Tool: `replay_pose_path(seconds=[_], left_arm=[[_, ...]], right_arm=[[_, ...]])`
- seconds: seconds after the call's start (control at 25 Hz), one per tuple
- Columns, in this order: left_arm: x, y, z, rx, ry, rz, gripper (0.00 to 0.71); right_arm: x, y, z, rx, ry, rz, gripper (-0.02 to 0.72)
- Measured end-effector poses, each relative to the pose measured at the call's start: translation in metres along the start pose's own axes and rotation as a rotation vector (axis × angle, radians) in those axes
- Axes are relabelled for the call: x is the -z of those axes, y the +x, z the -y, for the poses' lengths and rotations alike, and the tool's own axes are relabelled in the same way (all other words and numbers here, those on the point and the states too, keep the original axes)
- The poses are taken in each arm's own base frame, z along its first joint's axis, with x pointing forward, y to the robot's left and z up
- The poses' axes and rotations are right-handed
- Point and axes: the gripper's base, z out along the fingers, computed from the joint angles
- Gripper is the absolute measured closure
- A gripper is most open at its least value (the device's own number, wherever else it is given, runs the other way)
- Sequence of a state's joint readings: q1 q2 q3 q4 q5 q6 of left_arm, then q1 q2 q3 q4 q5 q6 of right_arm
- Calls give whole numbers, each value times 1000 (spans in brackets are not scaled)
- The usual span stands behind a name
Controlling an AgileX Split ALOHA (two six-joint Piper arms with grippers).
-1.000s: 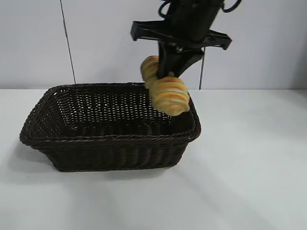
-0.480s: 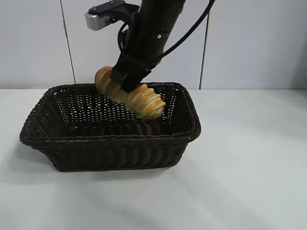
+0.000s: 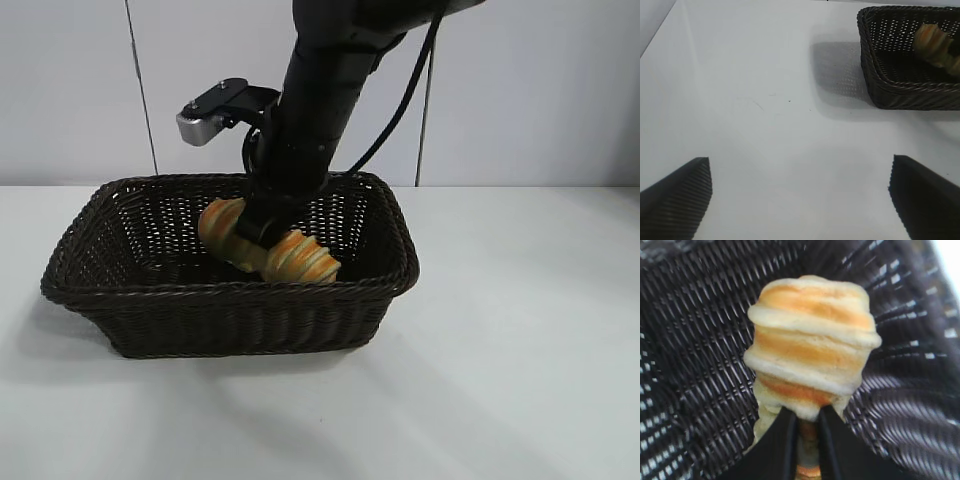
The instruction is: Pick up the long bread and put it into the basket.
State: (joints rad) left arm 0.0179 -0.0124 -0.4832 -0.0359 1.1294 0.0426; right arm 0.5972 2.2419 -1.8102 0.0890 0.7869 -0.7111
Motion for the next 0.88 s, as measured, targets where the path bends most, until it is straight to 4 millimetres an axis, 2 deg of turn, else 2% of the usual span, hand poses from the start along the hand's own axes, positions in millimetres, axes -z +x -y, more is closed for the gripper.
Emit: replay_pose_path(seconds=[0.12, 0.16, 0.24, 0.4, 0.68, 0.88], left_arm=[[0, 0, 0, 0, 0, 0, 16], [0, 0, 0, 0, 0, 0, 16], [0, 0, 0, 0, 0, 0, 16], [0, 0, 0, 0, 0, 0, 16], [0, 0, 0, 0, 0, 0, 16], [0, 0, 0, 0, 0, 0, 16]], right_arm=[[1, 1, -1, 0, -12, -14, 174], [1, 2, -2, 0, -20, -23, 119], [2, 3, -3, -8, -30, -36, 73], [14, -1, 0, -61, -16, -34, 50], [72, -28, 17, -317, 13, -10, 50], [101, -38, 23, -508, 30, 6, 50]])
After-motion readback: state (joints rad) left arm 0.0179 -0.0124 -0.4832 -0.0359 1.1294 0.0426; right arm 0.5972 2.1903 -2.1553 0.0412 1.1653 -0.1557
